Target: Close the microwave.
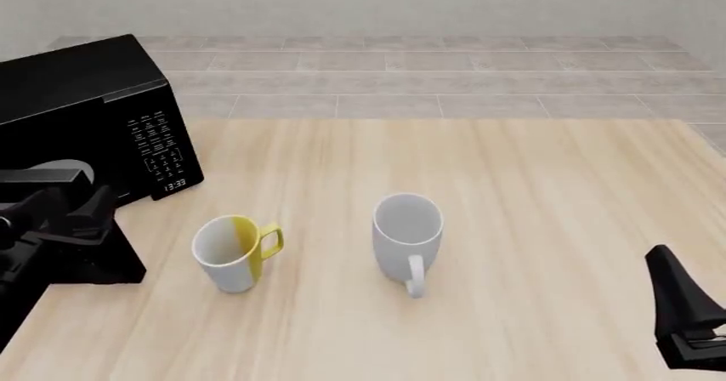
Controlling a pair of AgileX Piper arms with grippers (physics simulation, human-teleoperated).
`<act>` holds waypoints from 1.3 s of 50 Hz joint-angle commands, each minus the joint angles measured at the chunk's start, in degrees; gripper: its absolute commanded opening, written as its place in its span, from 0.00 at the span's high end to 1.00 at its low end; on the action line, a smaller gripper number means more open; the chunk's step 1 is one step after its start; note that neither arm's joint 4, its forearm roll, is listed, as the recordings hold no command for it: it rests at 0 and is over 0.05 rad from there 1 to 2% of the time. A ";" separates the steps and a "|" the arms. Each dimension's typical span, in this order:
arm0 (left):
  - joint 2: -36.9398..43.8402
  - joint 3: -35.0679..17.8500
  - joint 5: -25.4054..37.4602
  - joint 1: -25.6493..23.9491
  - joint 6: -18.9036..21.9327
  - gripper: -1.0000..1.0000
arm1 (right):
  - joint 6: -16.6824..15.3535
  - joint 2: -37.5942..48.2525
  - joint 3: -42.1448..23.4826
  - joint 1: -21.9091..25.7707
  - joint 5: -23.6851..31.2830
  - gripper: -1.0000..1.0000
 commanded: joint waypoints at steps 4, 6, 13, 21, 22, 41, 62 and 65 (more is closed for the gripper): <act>1.29 -0.41 2.33 0.48 1.98 0.00 | 1.13 0.00 0.17 0.90 0.15 0.00; 1.77 -0.57 2.08 0.66 2.06 0.00 | 0.71 0.00 0.19 0.69 0.04 0.00; 4.32 -1.18 0.86 0.17 1.59 0.00 | 0.81 0.00 -0.07 0.85 0.30 0.00; 5.60 -2.15 0.58 0.30 2.10 0.00 | 0.81 0.00 -0.27 0.77 0.34 0.00; 5.77 -2.21 0.46 0.27 2.16 0.00 | 0.80 0.00 -0.13 0.73 0.19 0.00; 10.48 -4.10 -1.38 -0.01 2.00 0.00 | 0.80 0.00 0.07 0.59 0.21 0.00; 13.60 -5.87 -2.10 -0.14 2.49 0.00 | 0.84 0.00 0.54 0.23 0.01 0.00; 13.27 -6.01 -1.68 -0.05 2.51 0.00 | 0.80 0.00 0.63 0.11 -0.07 0.00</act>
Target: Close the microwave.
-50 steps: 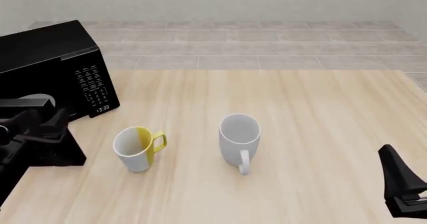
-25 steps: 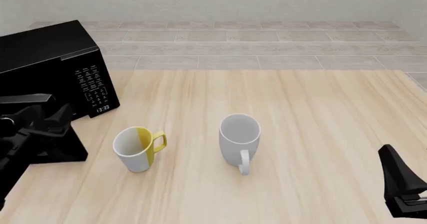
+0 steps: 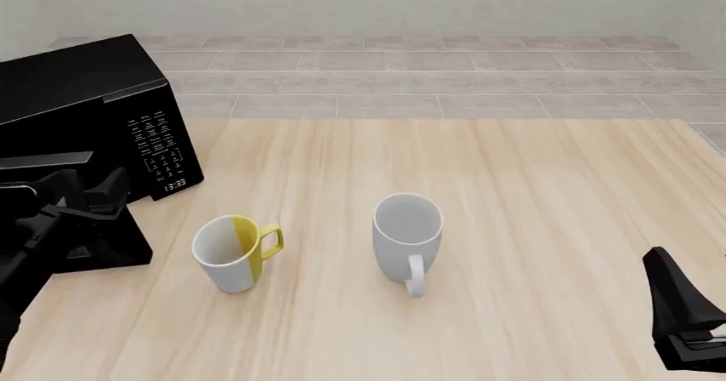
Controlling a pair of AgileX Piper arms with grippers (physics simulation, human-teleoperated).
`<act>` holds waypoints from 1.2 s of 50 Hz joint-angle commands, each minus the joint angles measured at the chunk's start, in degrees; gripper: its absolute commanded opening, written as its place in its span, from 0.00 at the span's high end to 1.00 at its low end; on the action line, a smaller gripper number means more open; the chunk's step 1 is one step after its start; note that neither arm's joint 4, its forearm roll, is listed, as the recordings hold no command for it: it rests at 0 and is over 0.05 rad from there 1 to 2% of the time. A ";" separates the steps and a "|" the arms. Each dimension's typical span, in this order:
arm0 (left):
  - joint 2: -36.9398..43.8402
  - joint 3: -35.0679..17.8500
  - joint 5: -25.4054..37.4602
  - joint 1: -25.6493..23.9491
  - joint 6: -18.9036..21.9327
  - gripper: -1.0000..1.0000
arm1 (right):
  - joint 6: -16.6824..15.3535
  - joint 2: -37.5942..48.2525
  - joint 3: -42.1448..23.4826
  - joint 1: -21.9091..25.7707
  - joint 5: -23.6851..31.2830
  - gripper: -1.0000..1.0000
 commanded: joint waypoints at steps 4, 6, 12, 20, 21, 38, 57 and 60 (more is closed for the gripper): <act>4.01 -0.74 0.83 0.32 1.42 0.00 | 0.02 0.00 0.13 -0.33 -0.13 0.00; 4.25 -0.75 0.65 0.26 1.38 0.00 | 0.01 0.00 0.12 -0.39 -0.12 0.00; 4.76 -0.87 0.33 0.27 1.60 0.00 | 0.00 0.00 0.23 -0.43 -0.24 0.00; 6.24 -1.47 -0.24 0.11 1.37 0.00 | -0.13 0.00 0.32 -0.38 -0.35 0.00; 6.44 -1.63 -0.26 0.15 1.48 0.00 | -0.08 0.00 0.28 -0.34 -0.33 0.00; 7.32 -2.49 0.12 -0.21 1.42 0.00 | -0.04 0.00 0.24 -0.40 -0.39 0.00; 9.07 -3.63 -0.11 -0.05 1.61 0.00 | -0.11 0.00 0.19 -0.40 -0.24 0.00; 9.63 -3.87 -0.31 -0.18 1.65 0.00 | -0.15 0.00 0.23 -0.33 -0.27 0.00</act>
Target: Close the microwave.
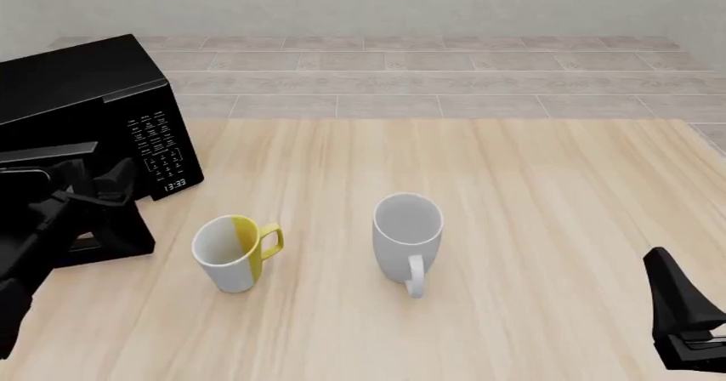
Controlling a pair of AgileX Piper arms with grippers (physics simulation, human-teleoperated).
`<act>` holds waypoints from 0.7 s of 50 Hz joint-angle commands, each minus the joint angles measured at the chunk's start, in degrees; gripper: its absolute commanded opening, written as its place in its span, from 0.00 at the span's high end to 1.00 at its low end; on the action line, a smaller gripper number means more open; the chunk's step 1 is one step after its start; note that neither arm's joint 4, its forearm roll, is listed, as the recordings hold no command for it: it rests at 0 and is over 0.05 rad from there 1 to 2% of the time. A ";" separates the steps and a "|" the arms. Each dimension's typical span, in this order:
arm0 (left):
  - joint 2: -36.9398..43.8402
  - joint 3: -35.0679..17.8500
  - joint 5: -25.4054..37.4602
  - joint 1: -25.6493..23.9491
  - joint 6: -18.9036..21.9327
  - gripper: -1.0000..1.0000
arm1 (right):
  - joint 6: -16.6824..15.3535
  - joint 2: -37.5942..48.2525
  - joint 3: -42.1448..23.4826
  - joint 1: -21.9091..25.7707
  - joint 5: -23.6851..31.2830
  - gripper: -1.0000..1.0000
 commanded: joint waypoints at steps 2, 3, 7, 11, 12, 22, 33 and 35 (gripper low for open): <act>5.13 -0.65 0.55 -0.13 0.95 0.00 | -0.02 0.00 0.04 0.08 0.01 0.00; 5.09 -0.81 0.79 -0.12 1.00 0.00 | -0.01 0.00 0.00 0.05 0.07 0.00; 5.45 -1.17 0.82 -0.08 1.04 0.00 | -0.05 0.00 0.05 0.00 0.07 0.00; 5.95 -1.42 0.71 -0.02 1.31 0.00 | -0.01 0.00 0.02 0.08 0.04 0.00; 6.09 -1.44 0.59 0.04 1.38 0.00 | 0.02 0.00 0.04 0.05 0.03 0.00; 6.03 -2.34 1.56 0.04 1.41 0.00 | 0.03 0.00 0.05 0.07 0.05 0.00; 8.66 -2.94 0.09 0.23 1.37 0.00 | 0.24 0.00 0.17 -0.02 0.07 0.00; 9.18 -3.20 -0.04 0.23 1.21 0.00 | 0.17 0.00 0.17 0.04 0.09 0.00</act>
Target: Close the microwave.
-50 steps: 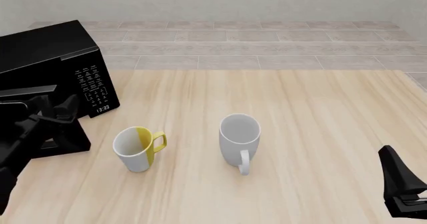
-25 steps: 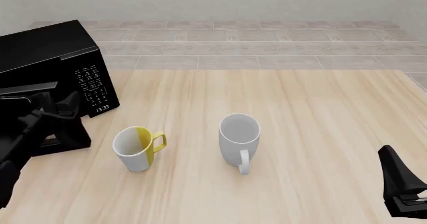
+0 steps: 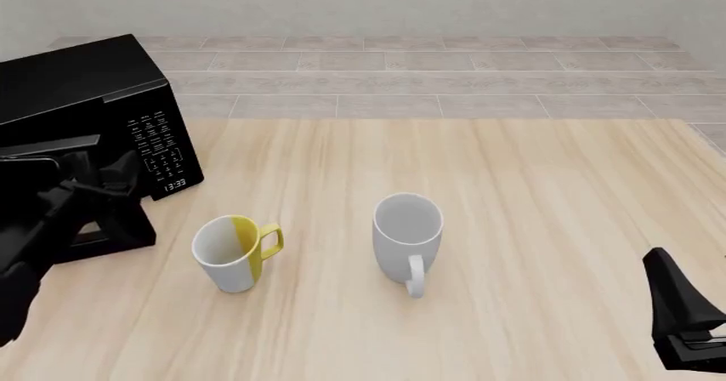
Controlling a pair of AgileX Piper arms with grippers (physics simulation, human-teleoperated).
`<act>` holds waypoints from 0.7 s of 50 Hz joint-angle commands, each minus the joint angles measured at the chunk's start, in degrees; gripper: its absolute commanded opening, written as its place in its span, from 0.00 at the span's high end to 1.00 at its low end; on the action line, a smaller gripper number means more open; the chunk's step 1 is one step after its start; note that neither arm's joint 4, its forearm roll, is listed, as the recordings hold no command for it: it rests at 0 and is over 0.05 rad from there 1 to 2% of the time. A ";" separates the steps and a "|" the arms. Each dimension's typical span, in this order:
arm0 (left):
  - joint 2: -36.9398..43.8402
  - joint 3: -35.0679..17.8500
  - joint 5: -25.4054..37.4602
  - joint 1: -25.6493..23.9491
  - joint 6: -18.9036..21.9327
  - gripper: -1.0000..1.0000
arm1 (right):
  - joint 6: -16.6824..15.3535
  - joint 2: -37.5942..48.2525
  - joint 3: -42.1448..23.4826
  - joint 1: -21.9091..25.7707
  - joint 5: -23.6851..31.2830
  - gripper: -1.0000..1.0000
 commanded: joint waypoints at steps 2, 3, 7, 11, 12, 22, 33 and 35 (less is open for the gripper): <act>6.34 -0.56 -0.04 0.11 0.77 0.00 | 0.07 0.00 0.05 0.01 0.04 0.00; 6.78 -0.60 -0.34 0.17 0.84 0.00 | 0.12 0.00 0.05 -0.01 0.02 0.00; 6.97 -0.86 -0.16 0.35 0.86 0.00 | 0.01 0.00 0.06 -0.07 0.04 0.00; 7.26 -0.90 -0.39 0.40 0.87 0.00 | 0.01 0.00 0.07 -0.06 0.06 0.00; 7.37 -1.02 -0.36 0.42 0.89 0.00 | 0.06 0.00 0.06 -0.01 0.06 0.00; 8.52 -1.76 -0.49 0.65 0.80 0.00 | -0.06 0.00 0.07 -0.04 0.06 0.00; 9.65 -2.30 -0.76 0.89 1.10 0.00 | -0.14 0.00 0.05 -0.20 0.05 0.00; 10.20 -2.55 -0.96 1.00 1.11 0.00 | -0.10 0.00 0.07 -0.16 0.07 0.00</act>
